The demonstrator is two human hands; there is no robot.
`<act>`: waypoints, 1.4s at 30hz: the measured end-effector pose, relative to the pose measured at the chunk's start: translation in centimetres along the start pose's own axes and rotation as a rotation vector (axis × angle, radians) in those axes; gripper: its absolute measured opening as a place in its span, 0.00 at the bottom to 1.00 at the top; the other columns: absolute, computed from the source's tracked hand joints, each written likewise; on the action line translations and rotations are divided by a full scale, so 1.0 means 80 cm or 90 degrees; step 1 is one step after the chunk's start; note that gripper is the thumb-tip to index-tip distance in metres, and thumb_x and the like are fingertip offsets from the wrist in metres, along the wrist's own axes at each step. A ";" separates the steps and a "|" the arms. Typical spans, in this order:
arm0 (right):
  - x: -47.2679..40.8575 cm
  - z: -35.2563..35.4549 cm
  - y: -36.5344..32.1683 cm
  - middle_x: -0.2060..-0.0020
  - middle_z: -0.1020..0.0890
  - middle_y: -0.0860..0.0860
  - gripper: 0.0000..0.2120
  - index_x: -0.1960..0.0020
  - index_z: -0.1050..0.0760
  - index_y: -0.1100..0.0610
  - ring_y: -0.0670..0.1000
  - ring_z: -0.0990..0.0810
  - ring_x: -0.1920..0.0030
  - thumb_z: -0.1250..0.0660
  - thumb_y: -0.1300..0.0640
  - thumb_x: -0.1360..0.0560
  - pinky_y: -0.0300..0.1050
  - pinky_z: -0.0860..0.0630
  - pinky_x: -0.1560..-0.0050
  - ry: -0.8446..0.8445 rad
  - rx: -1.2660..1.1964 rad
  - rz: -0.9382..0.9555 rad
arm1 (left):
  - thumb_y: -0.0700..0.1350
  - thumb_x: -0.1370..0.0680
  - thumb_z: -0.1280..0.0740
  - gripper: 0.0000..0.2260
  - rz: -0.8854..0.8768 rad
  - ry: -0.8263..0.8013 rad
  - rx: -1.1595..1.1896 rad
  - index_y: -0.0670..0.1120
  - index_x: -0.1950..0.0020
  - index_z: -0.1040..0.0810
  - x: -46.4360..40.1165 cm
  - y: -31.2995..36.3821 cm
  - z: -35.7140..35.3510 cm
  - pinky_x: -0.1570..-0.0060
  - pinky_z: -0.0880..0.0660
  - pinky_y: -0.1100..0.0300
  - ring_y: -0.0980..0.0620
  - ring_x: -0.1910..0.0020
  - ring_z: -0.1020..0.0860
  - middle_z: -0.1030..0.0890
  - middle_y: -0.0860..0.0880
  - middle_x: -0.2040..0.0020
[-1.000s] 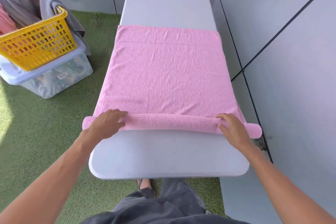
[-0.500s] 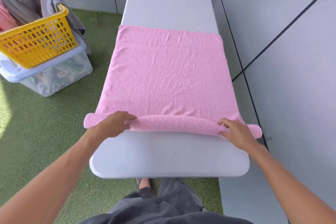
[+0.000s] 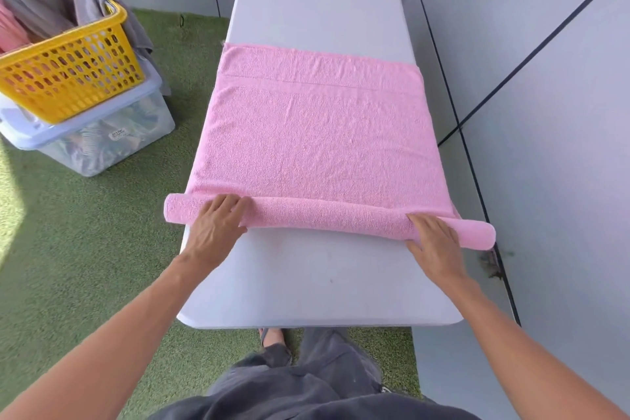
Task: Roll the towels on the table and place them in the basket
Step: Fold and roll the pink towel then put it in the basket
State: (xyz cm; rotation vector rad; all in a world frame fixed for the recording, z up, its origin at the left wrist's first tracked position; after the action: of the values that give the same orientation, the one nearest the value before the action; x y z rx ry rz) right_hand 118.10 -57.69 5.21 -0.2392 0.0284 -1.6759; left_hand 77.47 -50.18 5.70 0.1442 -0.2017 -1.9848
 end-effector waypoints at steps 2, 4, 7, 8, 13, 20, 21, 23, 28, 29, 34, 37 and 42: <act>-0.011 0.009 -0.003 0.38 0.23 0.52 0.22 0.34 0.28 0.55 0.56 0.29 0.35 0.30 0.55 0.26 0.55 0.33 0.37 -0.012 0.009 -0.004 | 0.41 0.37 0.20 0.24 0.009 -0.027 -0.033 0.42 0.44 0.23 -0.005 -0.001 -0.002 0.52 0.26 0.47 0.42 0.50 0.23 0.21 0.45 0.51; -0.020 0.014 -0.001 0.41 0.21 0.52 0.20 0.34 0.27 0.54 0.56 0.27 0.38 0.31 0.52 0.24 0.54 0.30 0.41 -0.098 0.021 0.014 | 0.43 0.32 0.22 0.19 0.020 -0.073 -0.035 0.45 0.43 0.22 -0.008 -0.005 0.000 0.48 0.29 0.49 0.44 0.47 0.24 0.20 0.47 0.49; -0.028 0.013 0.015 0.40 0.21 0.50 0.20 0.34 0.26 0.53 0.54 0.24 0.39 0.30 0.51 0.25 0.50 0.29 0.40 -0.224 -0.070 0.004 | 0.48 0.25 0.28 0.18 0.043 -0.214 0.063 0.48 0.37 0.23 -0.016 -0.022 -0.002 0.42 0.31 0.51 0.46 0.41 0.25 0.21 0.48 0.43; -0.031 0.015 0.017 0.39 0.21 0.49 0.20 0.35 0.26 0.52 0.53 0.25 0.38 0.30 0.53 0.25 0.50 0.30 0.38 -0.210 -0.116 -0.005 | 0.47 0.25 0.29 0.18 0.053 -0.230 0.116 0.47 0.36 0.23 -0.019 -0.029 -0.002 0.41 0.30 0.51 0.45 0.41 0.25 0.21 0.47 0.42; -0.025 0.019 0.003 0.37 0.24 0.48 0.17 0.34 0.28 0.49 0.52 0.29 0.34 0.38 0.49 0.21 0.53 0.36 0.32 0.074 -0.117 0.019 | 0.41 0.24 0.30 0.14 0.026 0.041 0.163 0.46 0.39 0.22 -0.015 -0.020 0.017 0.45 0.26 0.46 0.41 0.46 0.22 0.21 0.45 0.44; -0.014 -0.005 -0.013 0.33 0.28 0.48 0.28 0.28 0.34 0.53 0.52 0.35 0.30 0.31 0.50 0.25 0.52 0.44 0.31 -0.036 0.031 0.022 | 0.42 0.36 0.20 0.26 -0.015 0.020 0.069 0.42 0.40 0.21 0.002 0.002 -0.010 0.40 0.31 0.50 0.42 0.46 0.21 0.19 0.45 0.46; -0.015 -0.003 -0.013 0.35 0.26 0.49 0.25 0.29 0.32 0.53 0.52 0.33 0.32 0.32 0.52 0.25 0.52 0.41 0.32 -0.048 0.043 0.021 | 0.41 0.35 0.21 0.23 -0.001 0.000 0.075 0.42 0.41 0.20 -0.001 0.001 -0.008 0.41 0.30 0.50 0.42 0.47 0.21 0.18 0.45 0.48; -0.021 0.001 -0.009 0.39 0.23 0.49 0.22 0.32 0.29 0.52 0.53 0.28 0.36 0.32 0.50 0.24 0.51 0.34 0.37 -0.121 0.068 0.032 | 0.43 0.30 0.24 0.20 0.023 -0.092 0.125 0.43 0.40 0.20 -0.009 -0.005 -0.004 0.42 0.29 0.51 0.42 0.46 0.22 0.18 0.46 0.47; -0.042 0.010 0.011 0.40 0.22 0.47 0.24 0.34 0.26 0.51 0.50 0.25 0.39 0.27 0.49 0.28 0.46 0.30 0.38 -0.286 -0.150 -0.021 | 0.47 0.24 0.29 0.18 0.051 -0.213 0.255 0.45 0.35 0.23 -0.026 -0.027 0.000 0.42 0.31 0.56 0.45 0.42 0.23 0.21 0.47 0.41; -0.045 0.016 0.010 0.39 0.23 0.48 0.23 0.33 0.27 0.51 0.51 0.26 0.37 0.28 0.51 0.27 0.46 0.32 0.36 -0.203 -0.182 -0.017 | 0.45 0.23 0.30 0.16 0.053 -0.135 0.262 0.45 0.36 0.22 -0.029 -0.028 0.007 0.44 0.29 0.54 0.44 0.44 0.22 0.20 0.46 0.43; -0.027 0.004 -0.011 0.27 0.35 0.46 0.27 0.25 0.39 0.50 0.52 0.42 0.25 0.39 0.44 0.21 0.55 0.47 0.27 -0.051 -0.047 0.035 | 0.48 0.25 0.29 0.20 -0.031 0.028 0.086 0.45 0.35 0.26 -0.008 -0.007 -0.004 0.37 0.30 0.45 0.41 0.39 0.24 0.22 0.45 0.40; -0.020 -0.010 -0.014 0.28 0.34 0.48 0.31 0.24 0.41 0.50 0.53 0.41 0.25 0.34 0.47 0.23 0.59 0.46 0.27 -0.059 0.017 0.032 | 0.45 0.32 0.22 0.31 -0.016 0.002 0.039 0.41 0.32 0.28 -0.002 -0.002 -0.020 0.33 0.38 0.45 0.40 0.38 0.26 0.23 0.43 0.40; -0.033 0.006 -0.012 0.38 0.23 0.49 0.24 0.31 0.30 0.52 0.54 0.27 0.37 0.32 0.49 0.24 0.52 0.33 0.38 -0.118 0.052 0.052 | 0.44 0.29 0.24 0.22 -0.019 -0.059 0.072 0.46 0.37 0.24 -0.006 -0.013 -0.015 0.41 0.36 0.53 0.43 0.45 0.23 0.21 0.48 0.47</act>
State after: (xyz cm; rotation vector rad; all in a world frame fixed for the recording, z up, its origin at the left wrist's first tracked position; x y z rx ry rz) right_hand 117.49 -54.90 5.50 -0.3273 -0.1668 -1.5648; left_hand 76.98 -49.38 4.30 0.1283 -0.3744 -2.0114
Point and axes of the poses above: each hand's wrist, its own x-axis away from the middle knuckle, its own z-axis out of the back of the hand, y = z × x, the point moved 6 cm from there along -x, towards the middle knuckle
